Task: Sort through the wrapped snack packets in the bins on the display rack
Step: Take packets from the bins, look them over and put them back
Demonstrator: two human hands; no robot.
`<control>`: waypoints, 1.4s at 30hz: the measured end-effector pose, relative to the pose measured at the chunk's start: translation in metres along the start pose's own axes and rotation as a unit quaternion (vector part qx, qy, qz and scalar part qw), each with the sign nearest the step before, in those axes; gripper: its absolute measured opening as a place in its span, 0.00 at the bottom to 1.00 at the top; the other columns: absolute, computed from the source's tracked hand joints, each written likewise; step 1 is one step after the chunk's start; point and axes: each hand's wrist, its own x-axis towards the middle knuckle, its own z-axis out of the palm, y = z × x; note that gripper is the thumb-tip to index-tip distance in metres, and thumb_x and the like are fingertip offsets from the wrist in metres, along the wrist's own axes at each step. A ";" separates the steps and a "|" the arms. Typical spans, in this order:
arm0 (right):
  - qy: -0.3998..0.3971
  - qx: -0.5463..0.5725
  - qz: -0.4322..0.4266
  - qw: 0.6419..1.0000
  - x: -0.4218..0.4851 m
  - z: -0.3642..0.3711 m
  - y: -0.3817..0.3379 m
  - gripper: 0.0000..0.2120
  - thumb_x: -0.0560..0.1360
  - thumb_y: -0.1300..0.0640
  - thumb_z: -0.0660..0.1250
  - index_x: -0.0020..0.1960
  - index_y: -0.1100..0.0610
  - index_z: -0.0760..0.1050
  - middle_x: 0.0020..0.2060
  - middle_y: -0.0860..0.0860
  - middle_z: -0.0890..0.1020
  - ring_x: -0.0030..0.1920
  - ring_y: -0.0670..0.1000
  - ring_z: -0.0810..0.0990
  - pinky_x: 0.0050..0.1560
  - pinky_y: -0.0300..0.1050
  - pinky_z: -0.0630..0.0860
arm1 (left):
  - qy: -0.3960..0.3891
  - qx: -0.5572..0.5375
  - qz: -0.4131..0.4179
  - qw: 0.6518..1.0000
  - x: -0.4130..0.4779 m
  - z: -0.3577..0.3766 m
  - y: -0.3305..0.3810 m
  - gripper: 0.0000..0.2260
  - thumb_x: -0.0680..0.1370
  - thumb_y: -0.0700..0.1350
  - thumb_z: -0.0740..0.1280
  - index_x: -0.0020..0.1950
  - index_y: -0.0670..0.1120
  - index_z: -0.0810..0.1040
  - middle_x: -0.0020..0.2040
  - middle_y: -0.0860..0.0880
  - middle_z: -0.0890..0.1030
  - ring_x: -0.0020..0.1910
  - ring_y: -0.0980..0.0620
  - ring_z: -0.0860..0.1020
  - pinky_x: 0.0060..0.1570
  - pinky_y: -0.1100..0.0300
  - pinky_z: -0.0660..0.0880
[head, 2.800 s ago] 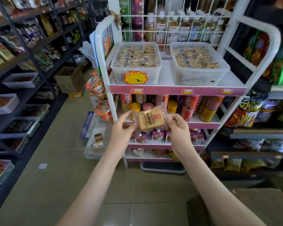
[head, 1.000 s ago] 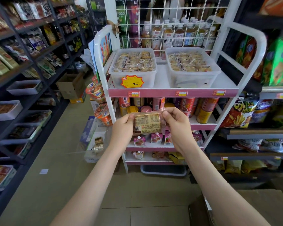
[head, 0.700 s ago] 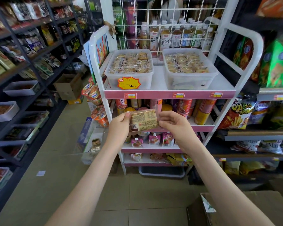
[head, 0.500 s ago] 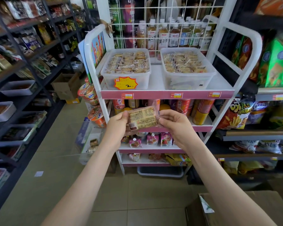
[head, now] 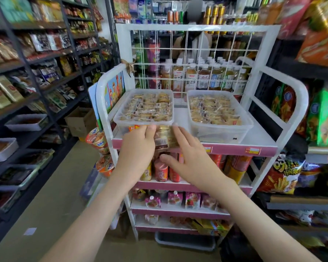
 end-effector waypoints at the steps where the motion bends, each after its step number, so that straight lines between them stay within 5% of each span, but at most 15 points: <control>1: -0.025 0.037 0.014 0.999 0.012 -0.004 -0.002 0.39 0.76 0.41 0.63 0.78 0.53 0.48 0.75 0.49 0.59 0.72 0.49 0.59 0.70 0.37 0.54 | -0.005 0.005 0.020 1.000 0.007 -0.002 0.007 0.19 0.84 0.52 0.53 0.43 0.45 0.77 0.36 0.51 0.77 0.37 0.54 0.75 0.33 0.61 0.64; 4: -0.007 0.185 0.062 0.981 0.060 -0.013 0.005 0.26 0.75 0.46 0.67 0.69 0.49 0.63 0.55 0.44 0.77 0.53 0.44 0.76 0.50 0.24 0.68 | -0.071 -0.050 0.040 0.995 0.032 -0.007 0.020 0.18 0.83 0.57 0.53 0.45 0.53 0.79 0.38 0.56 0.79 0.36 0.62 0.76 0.40 0.62 0.70; 7: 0.045 0.329 0.089 0.939 0.120 -0.020 0.033 0.09 0.76 0.50 0.68 0.56 0.50 0.77 0.46 0.46 0.83 0.49 0.48 0.81 0.56 0.47 0.77 | -0.140 -0.217 0.014 0.966 0.078 -0.010 0.015 0.15 0.83 0.55 0.54 0.53 0.55 0.80 0.49 0.52 0.84 0.45 0.59 0.82 0.53 0.62 0.78; 8: 0.052 0.330 0.086 0.938 0.141 -0.022 0.044 0.07 0.76 0.50 0.67 0.52 0.50 0.79 0.44 0.48 0.84 0.48 0.51 0.82 0.58 0.54 0.77 | -0.140 -0.197 0.030 0.970 0.098 -0.008 0.010 0.15 0.83 0.53 0.54 0.60 0.54 0.79 0.53 0.55 0.82 0.47 0.62 0.80 0.53 0.69 0.76; 10: 0.054 0.260 0.080 0.961 0.178 -0.028 0.061 0.11 0.76 0.47 0.67 0.50 0.54 0.81 0.44 0.56 0.84 0.47 0.57 0.81 0.58 0.61 0.75 | -0.116 -0.075 0.075 0.988 0.141 -0.001 -0.002 0.16 0.84 0.50 0.55 0.68 0.50 0.75 0.50 0.58 0.77 0.40 0.68 0.73 0.39 0.81 0.68; 12: 0.063 0.215 0.090 0.970 0.212 -0.031 0.080 0.15 0.77 0.48 0.66 0.52 0.60 0.80 0.47 0.62 0.82 0.46 0.58 0.80 0.54 0.55 0.76 | -0.116 0.024 0.095 0.988 0.183 0.008 -0.015 0.15 0.84 0.46 0.56 0.68 0.48 0.74 0.41 0.54 0.77 0.27 0.66 0.71 0.26 0.73 0.66; 14: 0.070 0.230 0.119 0.963 0.243 -0.033 0.102 0.13 0.78 0.51 0.65 0.53 0.61 0.79 0.47 0.60 0.82 0.43 0.52 0.78 0.50 0.50 0.75 | -0.137 0.117 0.100 0.979 0.221 0.021 -0.029 0.15 0.83 0.44 0.57 0.70 0.48 0.72 0.42 0.51 0.78 0.26 0.63 0.69 0.23 0.70 0.65; 17: 0.050 0.243 0.157 0.956 0.279 -0.022 0.131 0.07 0.78 0.55 0.65 0.55 0.55 0.77 0.45 0.49 0.81 0.46 0.48 0.79 0.50 0.43 0.80 | -0.200 0.239 0.150 0.938 0.269 0.051 -0.048 0.19 0.82 0.44 0.60 0.73 0.52 0.67 0.56 0.51 0.79 0.36 0.65 0.70 0.31 0.73 0.70; 18: 0.039 0.228 0.166 0.959 0.288 -0.016 0.141 0.10 0.78 0.56 0.65 0.59 0.56 0.76 0.48 0.49 0.81 0.49 0.49 0.79 0.51 0.43 0.79 | -0.231 0.261 0.161 0.923 0.281 0.063 -0.055 0.21 0.81 0.48 0.61 0.74 0.53 0.64 0.64 0.50 0.77 0.46 0.62 0.75 0.45 0.71 0.74; 20: 0.021 0.182 0.178 0.967 0.303 -0.001 0.160 0.16 0.77 0.58 0.67 0.63 0.58 0.74 0.55 0.52 0.80 0.55 0.51 0.79 0.59 0.48 0.77 | -0.297 0.320 0.156 0.886 0.302 0.086 -0.067 0.29 0.79 0.61 0.59 0.78 0.55 0.56 0.77 0.48 0.62 0.73 0.48 0.64 0.73 0.44 0.60; 21: 0.009 0.153 0.178 0.972 0.309 0.005 0.169 0.17 0.76 0.57 0.68 0.64 0.58 0.73 0.57 0.52 0.79 0.57 0.52 0.78 0.62 0.50 0.75 | -0.324 0.354 0.150 0.864 0.310 0.094 -0.073 0.32 0.78 0.67 0.55 0.79 0.55 0.52 0.79 0.48 0.55 0.77 0.46 0.54 0.75 0.39 0.48; 25: -0.061 0.068 0.132 0.987 0.325 0.013 0.190 0.19 0.77 0.56 0.67 0.67 0.55 0.72 0.58 0.51 0.78 0.56 0.49 0.75 0.54 0.40 0.69 | -0.367 0.360 0.106 0.851 0.325 0.108 -0.098 0.40 0.74 0.74 0.44 0.79 0.54 0.42 0.80 0.49 0.43 0.78 0.46 0.42 0.74 0.40 0.38; 35: -0.139 -0.078 0.011 0.987 0.353 -0.011 0.193 0.21 0.77 0.56 0.66 0.70 0.52 0.70 0.61 0.51 0.78 0.61 0.51 0.74 0.56 0.43 0.69 | -0.379 0.397 0.115 0.828 0.339 0.100 -0.105 0.40 0.70 0.77 0.44 0.78 0.62 0.42 0.79 0.49 0.39 0.78 0.46 0.39 0.74 0.40 0.37; 39: -0.196 -0.121 -0.038 0.972 0.350 0.000 0.182 0.22 0.77 0.56 0.67 0.70 0.53 0.69 0.63 0.51 0.76 0.63 0.51 0.73 0.63 0.45 0.69 | -0.404 0.397 0.077 0.821 0.344 0.102 -0.108 0.43 0.67 0.78 0.47 0.78 0.61 0.42 0.79 0.48 0.35 0.77 0.45 0.35 0.74 0.40 0.36; 42: -0.275 -0.216 -0.074 0.934 0.348 0.023 0.183 0.16 0.80 0.55 0.61 0.68 0.50 0.70 0.62 0.51 0.77 0.62 0.56 0.75 0.58 0.50 0.72 | -0.409 0.393 0.072 0.820 0.346 0.106 -0.111 0.48 0.62 0.80 0.47 0.78 0.61 0.42 0.78 0.48 0.34 0.76 0.46 0.33 0.73 0.37 0.37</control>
